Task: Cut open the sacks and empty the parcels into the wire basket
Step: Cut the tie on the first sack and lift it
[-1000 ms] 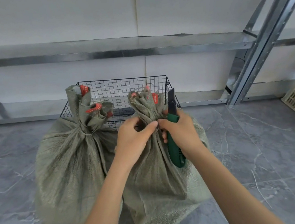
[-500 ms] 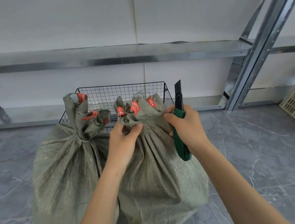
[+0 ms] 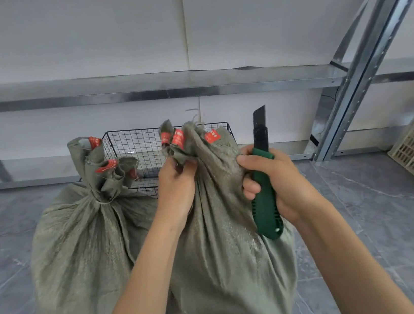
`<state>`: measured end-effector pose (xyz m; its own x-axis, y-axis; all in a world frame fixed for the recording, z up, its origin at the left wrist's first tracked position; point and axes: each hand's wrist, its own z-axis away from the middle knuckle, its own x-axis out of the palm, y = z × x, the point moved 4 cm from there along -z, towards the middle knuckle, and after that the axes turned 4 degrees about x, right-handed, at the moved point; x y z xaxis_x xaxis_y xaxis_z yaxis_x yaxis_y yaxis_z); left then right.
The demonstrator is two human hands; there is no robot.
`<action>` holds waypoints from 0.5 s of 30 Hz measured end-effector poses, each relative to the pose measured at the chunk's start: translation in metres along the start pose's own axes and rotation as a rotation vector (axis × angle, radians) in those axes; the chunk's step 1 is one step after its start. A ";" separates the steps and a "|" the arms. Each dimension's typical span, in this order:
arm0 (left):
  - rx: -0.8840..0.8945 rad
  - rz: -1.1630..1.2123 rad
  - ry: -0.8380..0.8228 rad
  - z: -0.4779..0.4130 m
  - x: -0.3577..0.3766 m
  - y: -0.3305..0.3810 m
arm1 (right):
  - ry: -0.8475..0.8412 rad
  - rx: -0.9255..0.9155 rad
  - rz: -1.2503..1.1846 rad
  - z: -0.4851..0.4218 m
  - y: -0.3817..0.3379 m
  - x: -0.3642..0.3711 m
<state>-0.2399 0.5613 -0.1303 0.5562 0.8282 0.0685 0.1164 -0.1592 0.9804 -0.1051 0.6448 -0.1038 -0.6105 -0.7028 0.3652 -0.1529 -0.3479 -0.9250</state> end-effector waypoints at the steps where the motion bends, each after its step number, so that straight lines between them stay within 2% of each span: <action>1: 0.004 0.003 -0.039 -0.003 0.004 0.005 | -0.018 0.007 -0.055 0.001 -0.002 0.001; 5: -0.038 -0.014 -0.193 -0.017 0.014 0.014 | -0.118 0.013 -0.165 0.004 -0.008 0.005; 9: -0.191 0.074 -0.268 -0.023 0.022 0.009 | -0.186 0.067 -0.183 0.003 0.004 0.001; 11: -0.249 0.077 -0.298 -0.023 0.025 0.002 | -0.162 0.116 -0.155 0.001 0.019 0.000; 15: -0.266 -0.034 -0.293 -0.018 0.019 -0.021 | -0.002 0.216 -0.107 -0.006 0.053 -0.002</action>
<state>-0.2466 0.5906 -0.1459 0.7716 0.6358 0.0173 -0.0573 0.0423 0.9975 -0.1169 0.6315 -0.1545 -0.5980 -0.6559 0.4606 -0.0472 -0.5449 -0.8372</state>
